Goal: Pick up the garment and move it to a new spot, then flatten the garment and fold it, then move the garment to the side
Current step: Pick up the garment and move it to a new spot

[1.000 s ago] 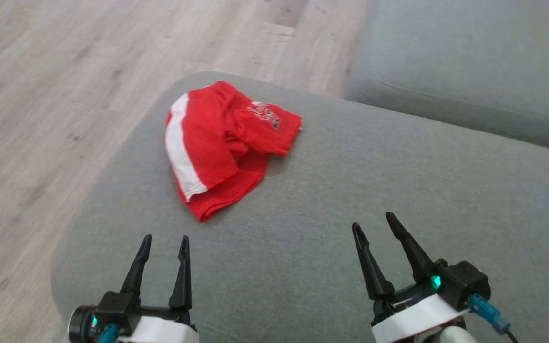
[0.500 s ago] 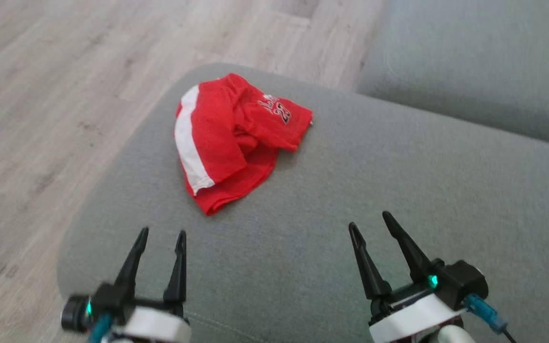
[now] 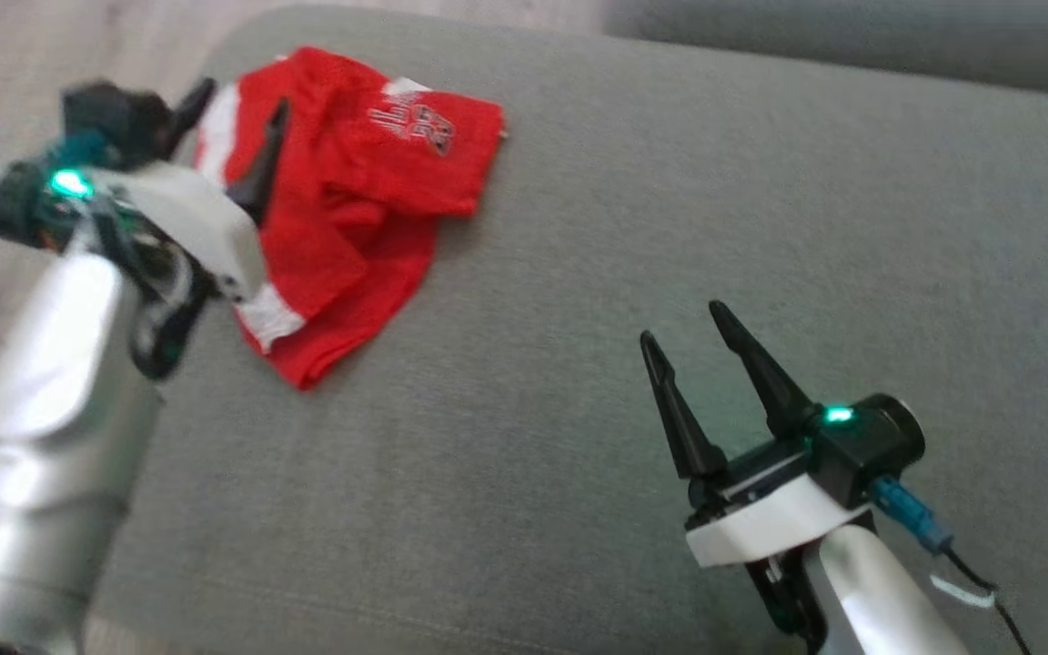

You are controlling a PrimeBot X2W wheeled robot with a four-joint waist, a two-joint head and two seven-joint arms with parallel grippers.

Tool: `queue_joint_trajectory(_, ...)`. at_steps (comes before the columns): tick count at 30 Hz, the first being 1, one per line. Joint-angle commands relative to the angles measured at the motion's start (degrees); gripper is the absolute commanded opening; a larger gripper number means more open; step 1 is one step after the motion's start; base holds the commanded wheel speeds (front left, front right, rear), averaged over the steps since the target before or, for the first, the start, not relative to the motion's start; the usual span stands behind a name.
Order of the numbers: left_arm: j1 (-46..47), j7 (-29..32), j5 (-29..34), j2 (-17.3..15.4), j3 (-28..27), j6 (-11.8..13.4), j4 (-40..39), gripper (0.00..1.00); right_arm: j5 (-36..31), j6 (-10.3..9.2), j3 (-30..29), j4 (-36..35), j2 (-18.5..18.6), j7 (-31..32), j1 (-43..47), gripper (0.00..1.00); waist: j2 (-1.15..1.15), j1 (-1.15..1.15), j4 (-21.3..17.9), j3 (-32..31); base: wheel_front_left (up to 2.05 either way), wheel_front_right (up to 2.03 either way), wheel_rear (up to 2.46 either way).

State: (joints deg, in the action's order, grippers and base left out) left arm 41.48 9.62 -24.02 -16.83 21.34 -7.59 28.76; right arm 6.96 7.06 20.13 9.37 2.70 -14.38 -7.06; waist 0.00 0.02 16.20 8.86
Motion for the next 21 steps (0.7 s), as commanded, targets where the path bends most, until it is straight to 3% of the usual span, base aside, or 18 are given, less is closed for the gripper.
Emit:
queue_joint_trajectory(1, 3.9, 2.2, -1.7, -3.8, -0.2, 0.1, 0.5, 1.0, -0.2, 0.43, 1.5, -1.8, 0.2, -0.6, -2.4, 1.0, 0.0, -0.02, -4.0, 3.8, 0.0, 0.0, 0.0)
queue_joint_trajectory(7, 11.4, 10.5, -10.4, -9.2, 4.3, 0.1, 11.1, 1.0, 0.1, 0.43, 1.9, -1.9, 0.2, -0.6, -4.3, 1.0, 0.0, -0.02, -8.2, 6.8, 0.0, 0.0, 0.0)
queue_joint_trajectory(19, 14.4, 10.9, -16.2, -10.8, 7.3, 0.1, 22.0, 1.0, 0.6, 0.43, 3.4, -2.4, 0.2, -0.6, -5.2, 1.0, 0.0, -0.02, -10.9, 8.9, 0.0, 0.0, 0.0)
queue_joint_trajectory(20, 14.6, 10.6, -16.9, -10.7, 7.6, 0.1, 22.1, 0.0, 0.6, 0.43, 3.3, -2.4, 0.2, -0.6, -5.3, 1.0, 0.0, -0.02, -10.9, 9.0, 0.0, 0.0, 0.0)
queue_joint_trajectory(21, 14.8, 10.1, -17.3, -10.7, 7.9, 0.1, 22.1, 0.0, 0.6, 0.43, 3.3, -2.3, 0.2, -0.6, -5.3, 1.0, 0.0, -0.02, -10.9, 9.1, 0.0, 0.0, 0.0)
